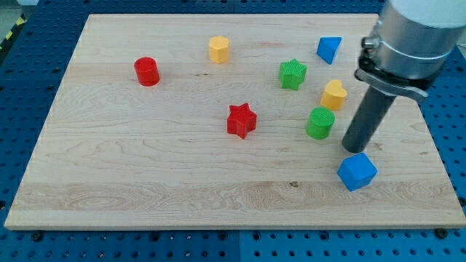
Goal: Place the red star horizontal to the green circle
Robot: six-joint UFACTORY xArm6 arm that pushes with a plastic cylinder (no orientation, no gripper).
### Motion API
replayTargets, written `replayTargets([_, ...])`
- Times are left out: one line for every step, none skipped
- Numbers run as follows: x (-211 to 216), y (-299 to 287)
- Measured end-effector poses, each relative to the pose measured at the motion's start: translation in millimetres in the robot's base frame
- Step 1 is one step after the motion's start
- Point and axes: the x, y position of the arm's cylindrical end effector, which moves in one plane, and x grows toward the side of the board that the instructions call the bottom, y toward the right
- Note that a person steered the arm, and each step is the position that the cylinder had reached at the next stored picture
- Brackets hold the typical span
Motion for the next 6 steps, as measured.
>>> replayTargets([-7, -7])
replayTargets([-18, -21])
replayTargets([-35, -52])
replayTargets([-35, -65])
replayTargets([15, -79])
replayTargets([37, -140])
